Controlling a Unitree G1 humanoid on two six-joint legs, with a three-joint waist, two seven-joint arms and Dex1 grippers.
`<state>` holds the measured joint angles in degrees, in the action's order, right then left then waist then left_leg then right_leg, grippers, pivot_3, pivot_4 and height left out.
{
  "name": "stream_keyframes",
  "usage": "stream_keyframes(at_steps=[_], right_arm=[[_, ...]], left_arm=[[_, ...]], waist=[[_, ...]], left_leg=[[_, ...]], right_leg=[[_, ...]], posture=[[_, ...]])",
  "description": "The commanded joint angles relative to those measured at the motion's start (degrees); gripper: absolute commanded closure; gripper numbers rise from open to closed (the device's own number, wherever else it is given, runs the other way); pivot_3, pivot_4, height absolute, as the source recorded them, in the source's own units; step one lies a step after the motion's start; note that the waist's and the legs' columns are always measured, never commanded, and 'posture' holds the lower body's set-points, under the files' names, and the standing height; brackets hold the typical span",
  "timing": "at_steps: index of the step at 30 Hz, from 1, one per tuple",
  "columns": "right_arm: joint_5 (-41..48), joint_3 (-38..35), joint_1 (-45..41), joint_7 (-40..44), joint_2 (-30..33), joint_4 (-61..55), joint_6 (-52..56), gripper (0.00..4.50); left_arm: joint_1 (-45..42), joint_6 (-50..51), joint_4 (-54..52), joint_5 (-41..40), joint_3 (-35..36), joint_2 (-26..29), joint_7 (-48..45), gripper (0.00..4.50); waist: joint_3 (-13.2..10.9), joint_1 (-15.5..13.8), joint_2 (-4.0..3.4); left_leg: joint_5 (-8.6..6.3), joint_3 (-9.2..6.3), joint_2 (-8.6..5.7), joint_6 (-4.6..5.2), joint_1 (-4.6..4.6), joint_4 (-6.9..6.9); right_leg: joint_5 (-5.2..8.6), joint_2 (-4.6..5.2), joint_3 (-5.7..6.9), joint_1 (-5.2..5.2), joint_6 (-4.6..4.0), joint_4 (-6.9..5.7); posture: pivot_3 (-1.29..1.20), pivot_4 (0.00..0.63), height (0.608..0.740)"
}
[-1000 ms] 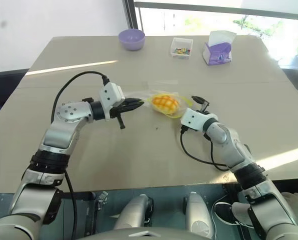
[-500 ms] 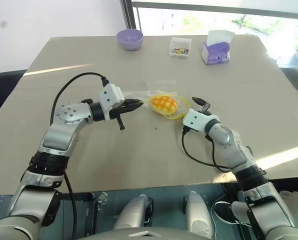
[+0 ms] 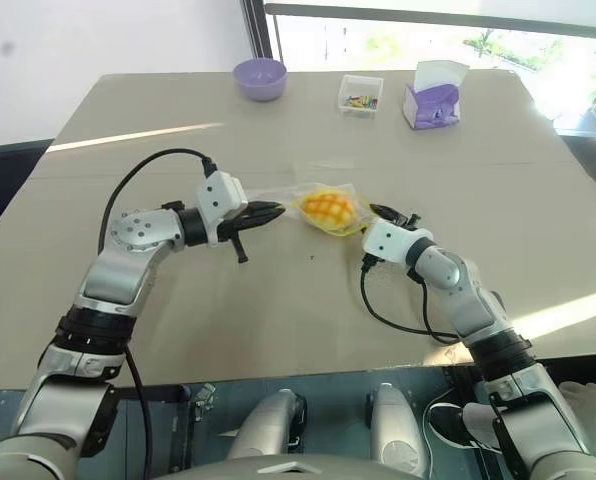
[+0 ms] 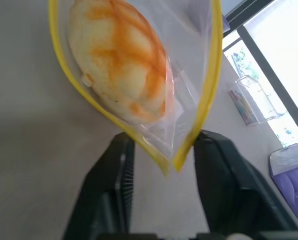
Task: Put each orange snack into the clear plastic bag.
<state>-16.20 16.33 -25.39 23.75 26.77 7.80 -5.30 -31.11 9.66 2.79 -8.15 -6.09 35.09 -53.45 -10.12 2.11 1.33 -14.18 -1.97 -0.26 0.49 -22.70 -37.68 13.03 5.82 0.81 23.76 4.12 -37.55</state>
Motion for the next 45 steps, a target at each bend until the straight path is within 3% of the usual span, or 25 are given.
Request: stream_keyframes(at_steps=[1,2,12,17,21,24,29,37,40,43,45], right_arm=[[0.8,-2.2,-0.7,0.5,0.7,-1.1,-1.5,3.98],[0.9,-2.3,-0.7,0.7,0.9,-1.4,-1.5,4.48],[1.5,-6.5,-0.9,1.1,3.3,-4.5,0.6,4.48],[-2.1,-13.3,-8.4,-5.2,7.4,-4.3,3.7,4.48],[-3.4,-14.5,-9.8,-7.2,8.9,-5.1,4.5,4.48],[-3.5,-14.1,-5.9,-6.3,8.9,-9.0,5.3,4.48],[-3.0,-12.0,7.0,-4.1,6.2,-18.7,8.8,4.48],[1.8,-10.6,22.2,2.7,4.5,-30.1,14.7,4.48],[2.6,-11.7,23.4,4.0,5.8,-30.9,15.1,3.69],[6.8,-14.3,25.3,7.5,7.2,-34.6,17.5,2.22],[10.5,-15.6,24.8,10.3,7.9,-38.4,19.8,2.22]], left_arm=[[-0.1,-0.9,-3.1,-0.4,1.5,0.8,0.4,4.50],[0.0,-1.0,-3.2,-0.4,1.6,0.8,0.3,4.50],[-1.2,-2.8,-1.7,-1.0,2.3,0.4,0.6,4.50],[-12.3,-5.9,8.3,0.9,3.5,-4.1,7.0,4.50],[-16.1,-12.5,14.2,3.3,3.0,-5.2,9.4,4.50],[-15.0,-17.2,15.1,3.5,1.9,-6.0,8.6,4.50],[-4.1,-24.9,12.0,5.1,-0.8,-4.1,5.3,4.50],[6.9,-21.7,1.5,2.4,-0.8,-0.2,1.8,4.50],[7.2,-20.4,0.5,2.0,-0.7,-0.3,2.1,4.50],[6.8,-19.9,0.2,2.0,-0.8,-0.5,2.0,4.50],[6.3,-19.6,0.2,2.0,-0.8,-0.6,1.8,4.50]], waist=[[0.0,0.0,0.00],[0.0,0.0,0.00],[0.0,-0.1,-0.01],[-0.1,-0.6,-0.02],[-0.1,-0.9,0.00],[-0.1,-0.8,-0.01],[-0.1,-0.9,-0.05],[-0.1,-1.4,-0.05],[-0.1,-1.4,-0.05],[-0.1,-1.4,-0.06],[-0.1,-1.4,-0.06]], left_leg=[[0.00,0.00,0.00,0.00,0.00,0.00],[0.00,0.00,0.00,0.00,0.00,0.00],[0.00,0.01,0.00,0.00,0.00,0.00],[0.00,-0.05,-0.01,0.00,-0.14,-0.25],[-0.04,-0.03,-0.03,0.06,-0.14,-0.30],[-0.06,0.02,-0.02,0.09,-0.12,-0.14],[-0.13,0.11,-0.03,0.22,-0.17,0.01],[-0.16,0.05,-0.02,0.26,-0.12,-0.14],[-0.16,0.02,-0.01,0.27,0.04,-0.28],[-0.17,0.01,-0.01,0.27,0.04,-0.38],[-0.17,-0.01,-0.01,0.27,0.01,-0.39]], right_leg=[[0.00,0.00,0.00,0.00,0.00,0.00],[0.00,0.00,0.00,0.00,0.00,0.00],[0.00,0.00,0.00,0.00,0.00,0.00],[-0.01,0.00,0.07,0.02,0.01,-0.11],[-0.01,0.01,0.05,0.00,0.01,-0.05],[0.00,0.00,0.01,0.01,0.01,0.09],[-0.01,0.04,-0.05,0.01,0.02,0.36],[-0.01,0.03,-0.02,-0.07,0.02,0.22],[0.00,0.01,-0.01,-0.24,0.02,0.17],[0.00,0.01,-0.01,-0.25,0.02,0.06],[0.00,0.00,-0.01,-0.23,0.02,0.04]], posture=[[0.00,0.150,0.740],[0.00,0.150,0.740],[0.00,0.150,0.740],[0.00,0.150,0.740],[0.00,0.150,0.740],[0.00,0.150,0.740],[0.00,0.150,0.740],[0.00,0.150,0.740],[0.00,0.150,0.740],[0.00,0.150,0.740],[0.00,0.150,0.740]])
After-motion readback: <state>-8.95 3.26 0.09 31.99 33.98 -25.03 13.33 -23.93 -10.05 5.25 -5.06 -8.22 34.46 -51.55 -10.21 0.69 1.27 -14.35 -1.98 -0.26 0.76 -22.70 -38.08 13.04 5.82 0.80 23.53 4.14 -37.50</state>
